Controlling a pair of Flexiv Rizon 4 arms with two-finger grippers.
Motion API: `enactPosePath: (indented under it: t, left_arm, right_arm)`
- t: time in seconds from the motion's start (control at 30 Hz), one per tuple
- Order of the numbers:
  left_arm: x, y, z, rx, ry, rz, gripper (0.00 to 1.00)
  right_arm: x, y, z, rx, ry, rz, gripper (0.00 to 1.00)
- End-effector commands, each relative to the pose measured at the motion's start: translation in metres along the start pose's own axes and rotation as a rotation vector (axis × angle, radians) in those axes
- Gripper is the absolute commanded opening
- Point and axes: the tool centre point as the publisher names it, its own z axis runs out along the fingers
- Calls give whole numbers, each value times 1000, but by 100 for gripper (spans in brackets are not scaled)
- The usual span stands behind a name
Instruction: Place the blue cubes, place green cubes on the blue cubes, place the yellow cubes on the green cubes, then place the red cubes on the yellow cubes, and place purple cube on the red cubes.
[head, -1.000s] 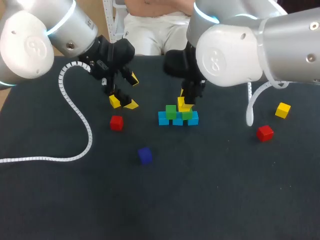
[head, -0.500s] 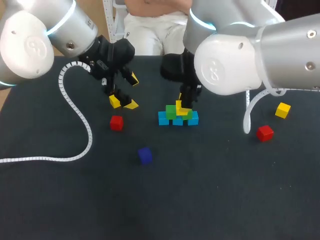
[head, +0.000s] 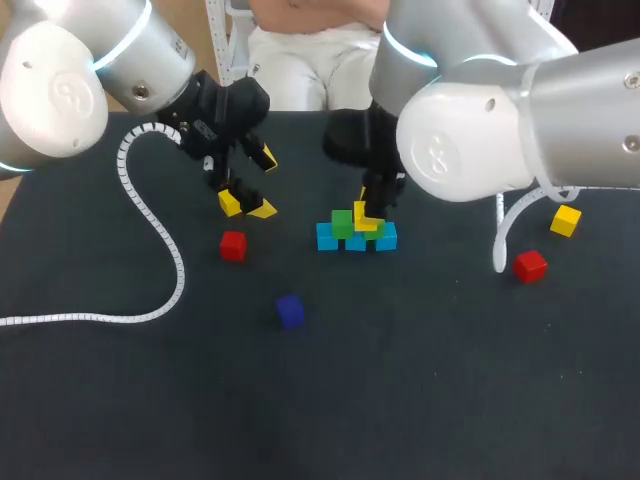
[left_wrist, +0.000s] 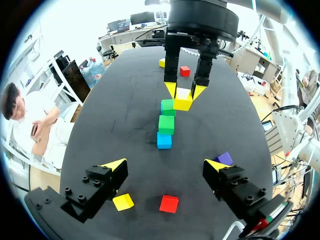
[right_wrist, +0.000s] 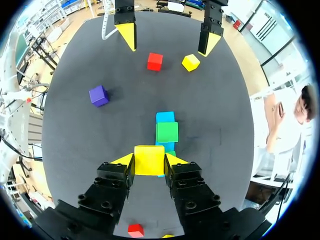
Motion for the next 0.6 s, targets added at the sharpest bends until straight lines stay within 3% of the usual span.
enactPosePath:
  t: [0.03, 0.6]
  left_arm:
    - [0, 1, 0, 2, 3, 0, 100]
    - [0, 1, 0, 2, 3, 0, 100]
  right_arm:
    - [-2, -1, 0, -1, 0, -3, 0]
    - [-3, -7, 6, -8, 0, -9, 4]
